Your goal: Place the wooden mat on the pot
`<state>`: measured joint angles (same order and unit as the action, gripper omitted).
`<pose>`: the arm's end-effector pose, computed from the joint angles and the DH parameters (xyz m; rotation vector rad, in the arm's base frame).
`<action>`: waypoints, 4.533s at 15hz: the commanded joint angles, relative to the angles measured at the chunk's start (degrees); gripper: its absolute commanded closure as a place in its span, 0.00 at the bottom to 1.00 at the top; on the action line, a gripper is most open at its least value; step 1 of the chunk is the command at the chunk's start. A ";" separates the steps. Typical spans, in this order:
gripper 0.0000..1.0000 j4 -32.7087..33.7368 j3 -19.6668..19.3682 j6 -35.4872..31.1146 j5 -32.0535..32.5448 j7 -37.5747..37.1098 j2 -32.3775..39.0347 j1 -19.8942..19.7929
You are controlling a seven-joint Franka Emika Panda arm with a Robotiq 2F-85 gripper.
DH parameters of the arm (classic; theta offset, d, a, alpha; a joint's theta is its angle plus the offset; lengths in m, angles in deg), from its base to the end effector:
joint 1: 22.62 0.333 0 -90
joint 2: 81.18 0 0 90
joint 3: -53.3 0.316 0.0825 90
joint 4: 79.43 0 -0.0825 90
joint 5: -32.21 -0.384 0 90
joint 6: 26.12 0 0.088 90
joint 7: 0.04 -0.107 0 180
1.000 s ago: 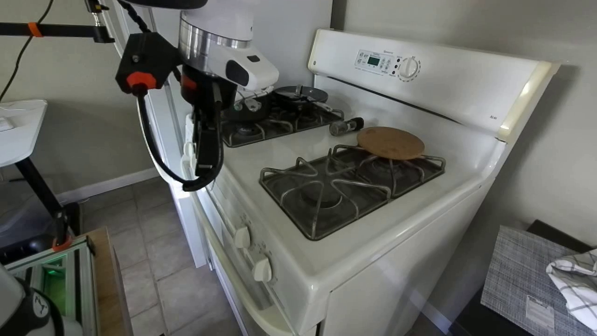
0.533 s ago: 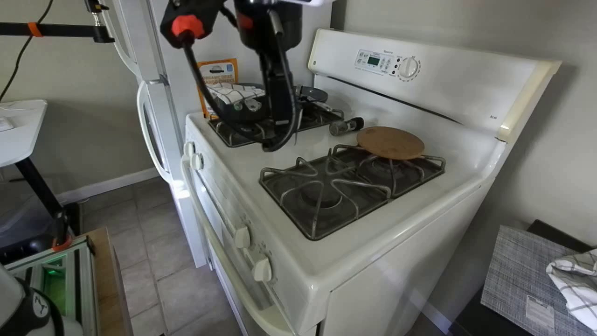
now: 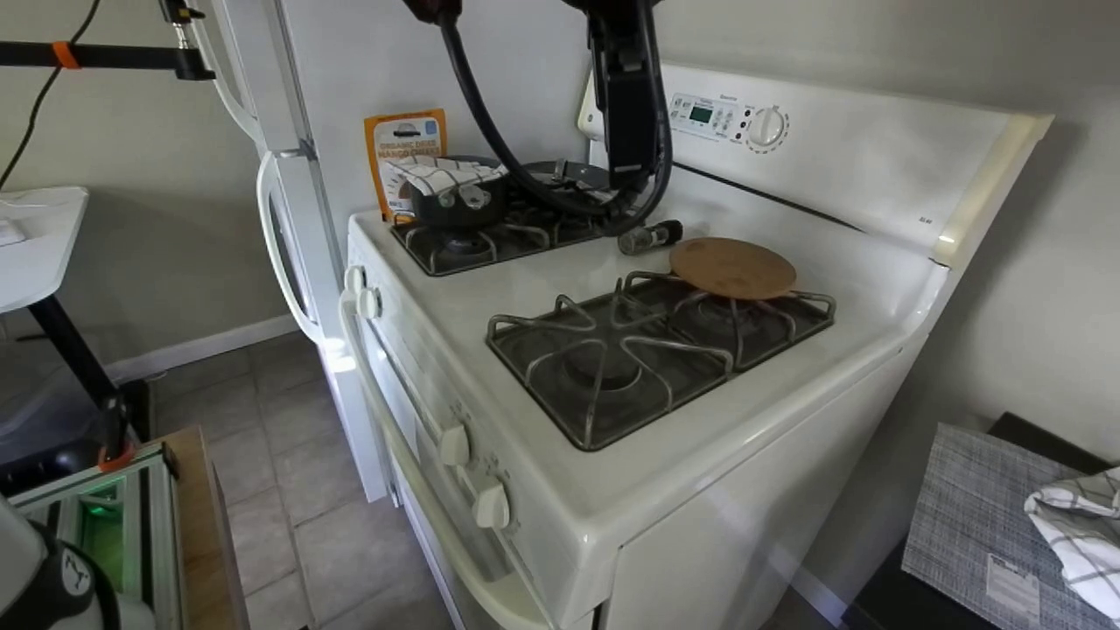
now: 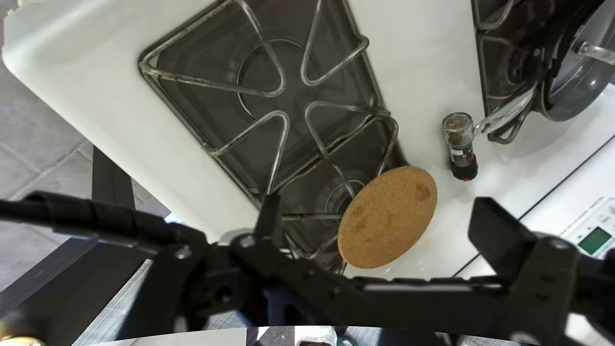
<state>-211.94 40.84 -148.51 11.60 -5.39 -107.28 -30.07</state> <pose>0.4187 -0.1466 0.5441 -2.6051 0.7863 -0.4262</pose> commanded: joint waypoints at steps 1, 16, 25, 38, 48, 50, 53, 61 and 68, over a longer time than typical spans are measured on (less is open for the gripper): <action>0.00 0.12 0.65 0.20 -0.22 0.17 0.09 -0.51; 0.00 35.71 2.90 -3.66 -6.84 12.52 42.26 -0.77; 0.00 38.25 7.80 -8.25 -13.72 16.93 47.47 -4.22; 0.00 43.39 9.92 0.66 -19.90 39.60 54.13 -11.41; 0.00 47.93 13.37 1.52 -26.92 49.28 57.43 -14.06; 0.00 49.70 13.21 2.48 -26.61 49.92 59.25 -13.70; 0.00 52.46 13.56 5.78 -26.04 50.43 62.36 -13.81; 0.00 58.13 15.16 6.85 -28.08 54.10 68.65 -15.28; 0.00 64.12 16.10 14.05 -27.80 53.60 72.85 -16.20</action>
<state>-152.13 55.83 -138.18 -15.15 47.59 -37.79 -45.23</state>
